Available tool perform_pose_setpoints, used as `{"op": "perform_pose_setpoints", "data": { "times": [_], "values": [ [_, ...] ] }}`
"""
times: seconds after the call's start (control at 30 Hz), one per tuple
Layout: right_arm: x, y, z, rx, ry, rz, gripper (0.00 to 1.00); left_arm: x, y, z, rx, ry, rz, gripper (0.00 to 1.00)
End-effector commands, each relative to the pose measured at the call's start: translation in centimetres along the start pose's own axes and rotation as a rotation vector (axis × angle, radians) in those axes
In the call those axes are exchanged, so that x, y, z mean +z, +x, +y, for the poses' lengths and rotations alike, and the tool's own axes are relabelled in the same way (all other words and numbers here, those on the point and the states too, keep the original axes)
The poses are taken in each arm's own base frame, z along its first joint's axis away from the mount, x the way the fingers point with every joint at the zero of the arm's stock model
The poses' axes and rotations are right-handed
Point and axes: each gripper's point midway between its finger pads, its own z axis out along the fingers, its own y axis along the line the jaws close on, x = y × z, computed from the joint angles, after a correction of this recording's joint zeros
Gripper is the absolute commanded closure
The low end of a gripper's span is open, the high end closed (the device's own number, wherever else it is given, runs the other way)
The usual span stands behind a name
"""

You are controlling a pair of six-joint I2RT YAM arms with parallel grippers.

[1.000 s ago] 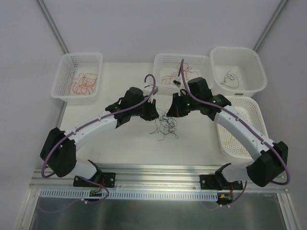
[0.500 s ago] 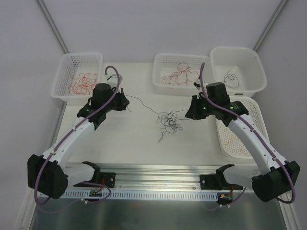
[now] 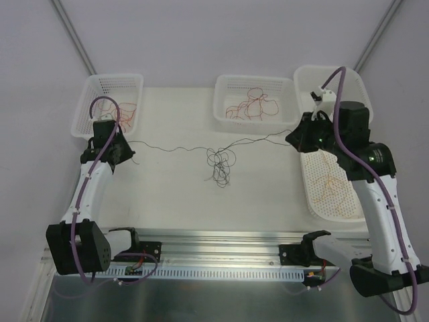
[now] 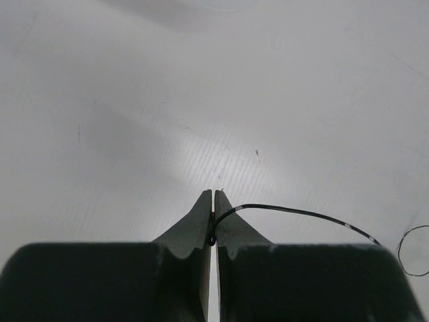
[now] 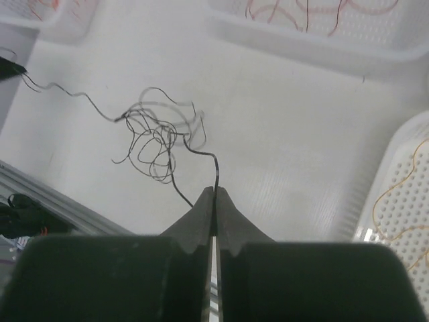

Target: Untangle the cables

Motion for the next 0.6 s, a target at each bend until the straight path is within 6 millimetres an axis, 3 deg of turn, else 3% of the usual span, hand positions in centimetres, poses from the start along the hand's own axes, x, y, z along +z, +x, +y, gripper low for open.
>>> {"op": "perform_pose_setpoints", "data": {
  "times": [0.0,0.1,0.23,0.33,0.47,0.57],
  "values": [
    [-5.4,-4.7,2.4,-0.08,-0.058,-0.183,0.99,0.6,1.3,1.3,-0.045,-0.057,0.054,1.0],
    [-8.9,-7.9,3.8,-0.131,-0.079,-0.328,0.99,1.5,2.5,2.8,-0.067,-0.111,0.089,1.0],
    [-12.7,-10.8,4.8,-0.178,-0.073,-0.496,0.99,2.3,4.0,5.2,-0.134,-0.186,0.126,1.0],
    [-14.6,-11.8,5.1,-0.197,-0.062,-0.582,0.99,2.8,4.7,6.1,-0.163,-0.211,0.154,1.0],
    [-14.9,-12.4,5.3,-0.206,-0.071,-0.615,0.99,3.0,4.6,7.0,-0.173,-0.244,0.155,1.0],
    [-12.9,-11.5,5.4,-0.196,-0.103,-0.544,0.99,2.9,4.4,6.7,-0.172,-0.226,0.151,1.0]
  ]
}}
